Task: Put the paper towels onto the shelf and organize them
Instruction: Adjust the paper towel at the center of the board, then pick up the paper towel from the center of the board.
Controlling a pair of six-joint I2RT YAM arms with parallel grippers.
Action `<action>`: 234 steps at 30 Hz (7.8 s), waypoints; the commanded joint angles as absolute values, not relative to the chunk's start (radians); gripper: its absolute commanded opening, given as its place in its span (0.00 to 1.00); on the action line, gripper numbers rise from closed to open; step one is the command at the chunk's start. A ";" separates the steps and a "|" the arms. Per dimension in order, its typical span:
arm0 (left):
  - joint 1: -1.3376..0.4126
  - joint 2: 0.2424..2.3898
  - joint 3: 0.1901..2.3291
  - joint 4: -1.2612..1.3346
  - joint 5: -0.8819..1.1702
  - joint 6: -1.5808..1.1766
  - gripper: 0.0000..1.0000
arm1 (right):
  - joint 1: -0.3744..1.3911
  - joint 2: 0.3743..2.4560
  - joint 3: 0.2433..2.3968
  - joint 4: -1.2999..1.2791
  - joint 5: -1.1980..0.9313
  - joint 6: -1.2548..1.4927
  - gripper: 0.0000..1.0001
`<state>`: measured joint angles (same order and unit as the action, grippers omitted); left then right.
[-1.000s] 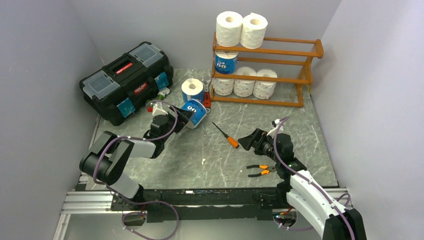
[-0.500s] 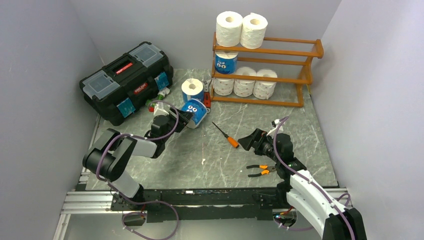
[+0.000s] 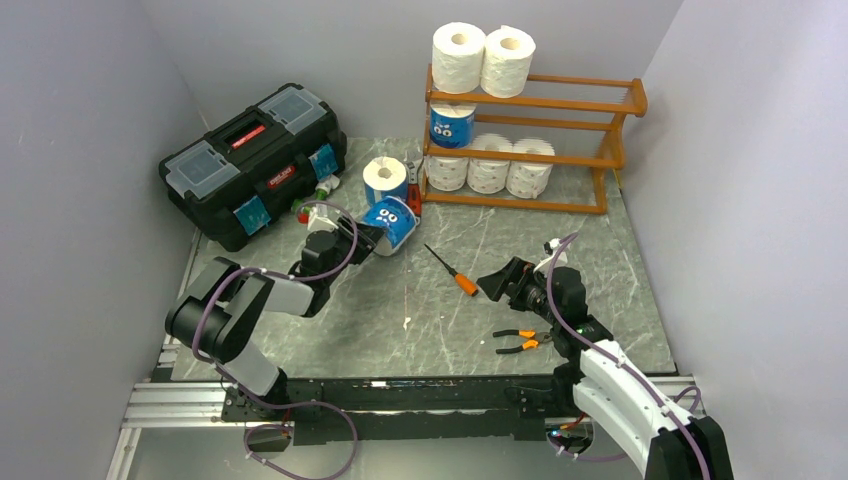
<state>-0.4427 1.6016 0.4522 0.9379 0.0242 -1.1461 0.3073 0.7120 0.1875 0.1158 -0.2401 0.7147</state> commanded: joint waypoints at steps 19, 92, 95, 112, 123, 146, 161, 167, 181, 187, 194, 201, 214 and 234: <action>-0.551 1.061 0.742 -0.119 -0.124 -0.654 0.33 | 0.308 0.685 0.207 0.114 -0.205 0.710 0.89; -0.844 0.421 0.355 -0.351 -0.619 -0.945 0.95 | 0.648 1.270 0.949 -0.414 -0.056 0.611 0.91; -0.844 0.389 0.345 -0.397 -0.642 -0.973 0.95 | 0.690 1.357 0.986 -0.413 -0.073 0.608 0.88; -0.844 0.384 0.283 -0.395 -0.613 -1.006 0.94 | 0.767 1.504 1.063 -0.403 -0.054 0.598 0.82; -0.844 0.392 0.273 -0.392 -0.611 -1.012 0.94 | 0.776 1.532 1.073 -0.404 -0.047 0.591 0.74; -0.844 0.405 0.261 -0.389 -0.598 -1.019 0.93 | 0.810 1.534 1.102 -0.450 -0.018 0.580 0.44; -0.844 0.383 0.261 -0.411 -0.604 -1.017 0.93 | 0.662 1.408 1.143 -0.485 -0.064 0.662 0.30; -0.845 0.354 0.248 -0.418 -0.599 -1.016 0.93 | 0.460 1.285 1.099 -0.449 -0.073 0.773 0.27; -0.844 0.319 0.277 -0.454 -0.562 -0.972 0.93 | 0.202 1.370 1.329 -0.453 0.114 0.908 0.23; -0.844 0.262 0.284 -0.498 -0.557 -0.970 0.93 | 0.182 1.515 1.557 -0.486 0.168 0.900 0.23; -0.844 0.219 0.282 -0.527 -0.563 -0.968 0.93 | 0.172 1.629 1.698 -0.508 0.196 0.882 0.23; -0.845 0.220 0.283 -0.525 -0.571 -0.959 0.93 | 0.166 1.699 1.777 -0.516 0.194 0.872 0.21; -0.844 0.267 0.292 -0.501 -0.566 -0.958 0.93 | 0.137 1.761 1.777 -0.493 0.179 0.898 0.21; -0.844 0.290 0.284 -0.488 -0.565 -0.979 0.93 | 0.132 1.851 1.872 -0.483 0.155 0.934 0.24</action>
<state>-0.8452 0.2775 0.2516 -0.5198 -0.5652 -0.9810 0.1375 1.8378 1.8076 -0.5518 0.1730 0.9028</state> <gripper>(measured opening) 0.930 0.503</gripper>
